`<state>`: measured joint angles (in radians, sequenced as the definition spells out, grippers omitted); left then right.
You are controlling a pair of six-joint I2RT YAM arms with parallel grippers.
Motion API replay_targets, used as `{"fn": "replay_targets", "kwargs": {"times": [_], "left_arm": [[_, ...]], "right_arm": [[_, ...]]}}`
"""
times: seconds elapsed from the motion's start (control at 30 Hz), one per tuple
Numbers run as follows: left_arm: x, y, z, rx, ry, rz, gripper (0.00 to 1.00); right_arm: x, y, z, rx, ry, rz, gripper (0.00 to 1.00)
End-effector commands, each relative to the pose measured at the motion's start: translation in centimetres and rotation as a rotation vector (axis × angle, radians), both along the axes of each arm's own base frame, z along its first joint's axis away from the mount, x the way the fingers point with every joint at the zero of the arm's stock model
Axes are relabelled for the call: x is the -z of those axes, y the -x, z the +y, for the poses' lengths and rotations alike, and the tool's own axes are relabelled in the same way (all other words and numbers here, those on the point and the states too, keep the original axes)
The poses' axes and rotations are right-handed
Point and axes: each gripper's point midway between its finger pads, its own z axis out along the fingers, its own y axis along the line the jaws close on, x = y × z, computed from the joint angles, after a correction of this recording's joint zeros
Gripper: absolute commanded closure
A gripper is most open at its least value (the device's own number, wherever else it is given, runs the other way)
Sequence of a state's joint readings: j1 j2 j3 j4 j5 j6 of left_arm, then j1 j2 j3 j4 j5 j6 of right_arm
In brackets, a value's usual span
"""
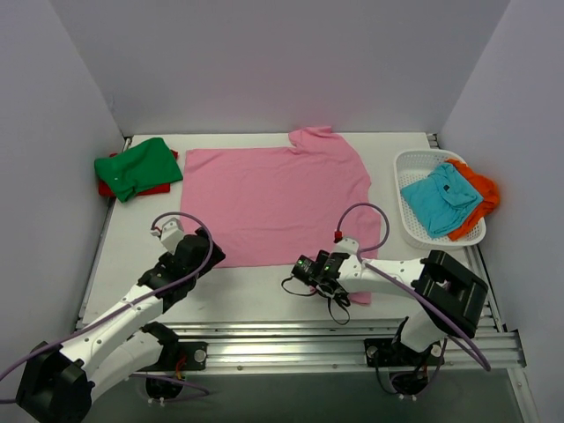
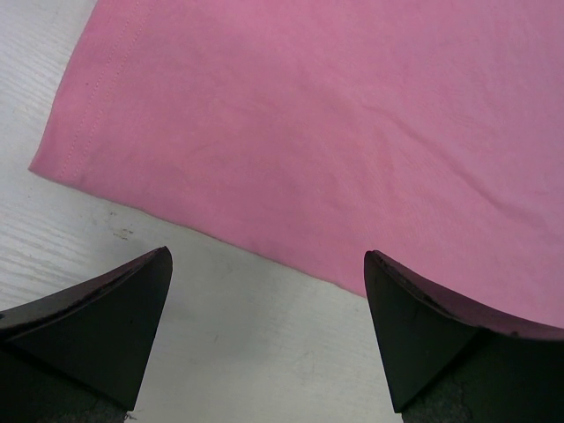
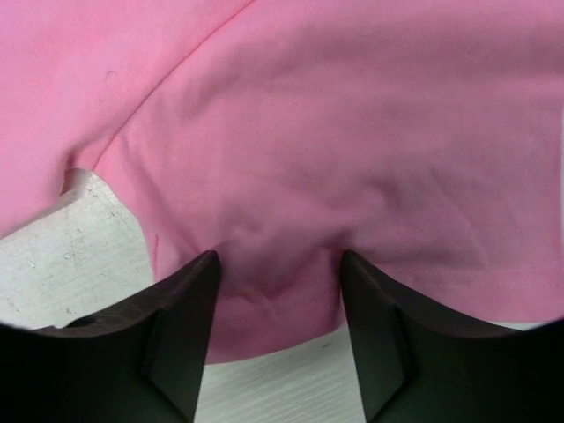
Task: Fold and stack the t-shirts
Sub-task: Flatten the tshirt out, then fold the tshirt
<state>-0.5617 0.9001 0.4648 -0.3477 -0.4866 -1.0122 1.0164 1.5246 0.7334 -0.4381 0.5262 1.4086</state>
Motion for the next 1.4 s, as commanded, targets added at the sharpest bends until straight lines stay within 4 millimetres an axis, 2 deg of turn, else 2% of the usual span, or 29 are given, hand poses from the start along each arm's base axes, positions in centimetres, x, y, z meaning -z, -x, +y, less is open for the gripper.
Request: {"fn": "replay_targets", "kwargs": {"times": [0.0, 0.03, 0.1, 0.13, 0.23, 0.43, 0.47, 0.63, 0.73, 0.77, 0.9, 1.0, 1.37], "left_arm": [[-1.5, -1.0, -0.5, -0.001, 0.014, -0.048, 0.0], [-1.5, -0.9, -0.4, -0.002, 0.011, -0.046, 0.0], [-1.5, -0.8, -0.2, -0.008, 0.008, -0.042, 0.0], [-1.6, -0.8, -0.2, -0.007, 0.008, -0.043, 0.0], [-2.2, -0.5, 0.2, -0.014, -0.004, -0.04, 0.0], [-3.8, 0.6, 1.5, -0.031, -0.063, 0.009, 0.01], [-3.4, 1.4, 2.0, -0.04, -0.086, 0.049, 0.01], [-2.2, 2.7, 3.0, -0.078, -0.104, 0.109, 0.01], [-0.8, 2.6, 2.7, -0.086, -0.081, 0.11, 0.01], [0.3, 2.5, 2.5, -0.086, -0.076, 0.117, 0.05], [2.6, 1.9, 1.5, -0.086, -0.049, 0.145, 0.07], [3.5, 1.3, 1.2, -0.101, -0.051, 0.161, 0.07], [5.0, -0.3, 0.9, -0.147, -0.063, 0.14, 0.1]], "right_arm": [[1.9, 0.9, 0.6, 0.003, -0.057, 0.06, 0.5], [2.0, 1.0, 0.7, 0.002, -0.062, 0.066, 0.61], [2.2, 0.8, 0.9, -0.005, -0.074, 0.066, 0.73], [2.4, 0.9, 0.7, -0.003, -0.074, 0.071, 0.89], [2.5, 0.8, 0.6, -0.003, -0.072, 0.077, 1.0], [2.1, 0.5, 0.2, -0.005, -0.043, 0.062, 1.0], [2.0, 0.4, 0.2, -0.007, -0.041, 0.06, 1.0], [2.0, 0.1, 0.3, -0.021, -0.034, 0.047, 1.0], [1.8, -0.3, 0.5, -0.03, -0.032, 0.037, 1.0], [1.7, -0.4, 0.5, -0.036, -0.029, 0.034, 1.0], [1.5, -0.7, 0.5, -0.047, -0.028, 0.024, 1.0], [1.3, -0.7, 0.4, -0.049, -0.035, 0.014, 1.0], [0.9, -0.8, -0.8, -0.032, -0.032, -0.002, 1.0]]}}
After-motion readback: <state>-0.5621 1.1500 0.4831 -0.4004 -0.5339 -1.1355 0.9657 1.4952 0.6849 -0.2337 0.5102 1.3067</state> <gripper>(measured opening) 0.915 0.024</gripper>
